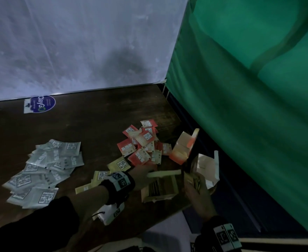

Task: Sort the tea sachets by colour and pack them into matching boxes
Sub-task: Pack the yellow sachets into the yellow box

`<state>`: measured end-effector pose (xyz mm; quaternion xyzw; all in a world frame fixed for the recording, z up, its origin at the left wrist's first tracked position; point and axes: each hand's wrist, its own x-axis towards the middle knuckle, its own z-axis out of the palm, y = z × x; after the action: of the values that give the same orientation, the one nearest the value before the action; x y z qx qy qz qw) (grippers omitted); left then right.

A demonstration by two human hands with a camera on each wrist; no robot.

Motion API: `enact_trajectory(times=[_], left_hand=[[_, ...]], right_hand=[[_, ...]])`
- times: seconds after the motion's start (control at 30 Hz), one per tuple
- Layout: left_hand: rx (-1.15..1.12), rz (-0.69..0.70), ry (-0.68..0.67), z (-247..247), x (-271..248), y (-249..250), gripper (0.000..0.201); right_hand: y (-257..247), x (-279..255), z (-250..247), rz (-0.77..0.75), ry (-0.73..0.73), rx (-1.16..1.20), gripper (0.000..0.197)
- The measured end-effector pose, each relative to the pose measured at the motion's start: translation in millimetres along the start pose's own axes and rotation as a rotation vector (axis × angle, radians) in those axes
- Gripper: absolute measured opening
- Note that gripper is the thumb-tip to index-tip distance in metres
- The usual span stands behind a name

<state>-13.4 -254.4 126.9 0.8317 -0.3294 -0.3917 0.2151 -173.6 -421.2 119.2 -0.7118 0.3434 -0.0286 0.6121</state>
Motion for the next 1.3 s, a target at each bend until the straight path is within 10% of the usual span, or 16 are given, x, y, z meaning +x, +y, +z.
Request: enact_trajectory(times=[0.13, 0.43, 0.77, 1.03, 1.3], left_hand=[[-0.011, 0.038, 0.144, -3.6, 3.7, -10.7, 0.031], [-0.029, 0.147, 0.298, 9.2, -1.4, -14.2, 0.035], [-0.084, 0.214, 0.375, 14.6, 0.0, -19.4, 0.034], [-0.097, 0.15, 0.285, 20.9, -0.8, -25.1, 0.023], [-0.043, -0.047, 0.35, 11.0, -31.6, -96.0, 0.041]], right_hand=[[-9.1, -6.4, 19.9, -0.053, -0.137, -0.208, 0.038], [-20.4, 15.7, 84.5, -0.023, -0.145, -1.179, 0.041], [-20.4, 29.2, 82.3, 0.029, -0.017, -1.005, 0.024], [-20.8, 33.4, 83.7, 0.106, -0.259, -0.932, 0.034], [-9.2, 11.8, 78.3, -0.059, 0.043, -1.037, 0.023]])
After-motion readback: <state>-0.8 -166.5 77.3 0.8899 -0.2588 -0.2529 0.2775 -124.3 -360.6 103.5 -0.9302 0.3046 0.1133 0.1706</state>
